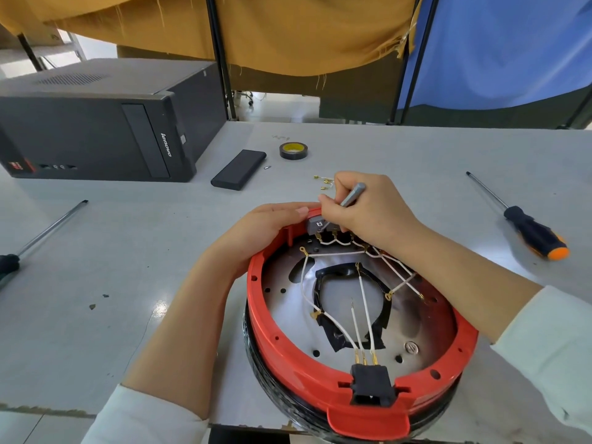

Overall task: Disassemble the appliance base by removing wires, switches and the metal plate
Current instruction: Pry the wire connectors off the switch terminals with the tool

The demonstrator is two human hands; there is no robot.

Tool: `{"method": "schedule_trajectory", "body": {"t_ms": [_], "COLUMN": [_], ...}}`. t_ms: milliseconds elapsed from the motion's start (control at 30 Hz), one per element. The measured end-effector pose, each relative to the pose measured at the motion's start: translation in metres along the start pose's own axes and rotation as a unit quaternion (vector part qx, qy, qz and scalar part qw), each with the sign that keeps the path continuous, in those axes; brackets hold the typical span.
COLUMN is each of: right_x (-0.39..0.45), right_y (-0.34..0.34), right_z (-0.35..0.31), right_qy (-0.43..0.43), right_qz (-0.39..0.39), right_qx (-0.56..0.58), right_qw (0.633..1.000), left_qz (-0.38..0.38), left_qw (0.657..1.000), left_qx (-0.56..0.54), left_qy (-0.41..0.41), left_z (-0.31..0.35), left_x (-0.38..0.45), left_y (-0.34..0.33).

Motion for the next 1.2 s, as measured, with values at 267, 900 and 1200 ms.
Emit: {"method": "schedule_trajectory", "body": {"t_ms": [267,900,1200], "right_x": [0.0,0.005,-0.001], "right_y": [-0.007,-0.009,-0.01], "right_z": [0.004,-0.004,-0.008], "right_qy": [-0.031,-0.012,0.038], "right_qz": [-0.023,-0.015,-0.027], "right_qx": [0.016,-0.046,-0.05], "right_qw": [0.999,0.999,0.998], "left_qz": [-0.002,-0.005,-0.001], "left_qw": [1.0,1.0,1.0], "left_qx": [-0.013,-0.012,-0.004], "left_qy": [-0.007,0.013,-0.002], "left_z": [0.002,0.002,0.004], "left_x": [-0.002,-0.002,-0.002], "left_y": [-0.003,-0.004,-0.004]}}
Point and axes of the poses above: each hand's wrist, its own x-axis towards the middle knuckle, its own y-axis out of the back of the hand, z = x × y, the point moved 7 cm from there along x, towards the middle knuckle, and after that the axes turned 13 degrees about z, right-handed, at the moved point
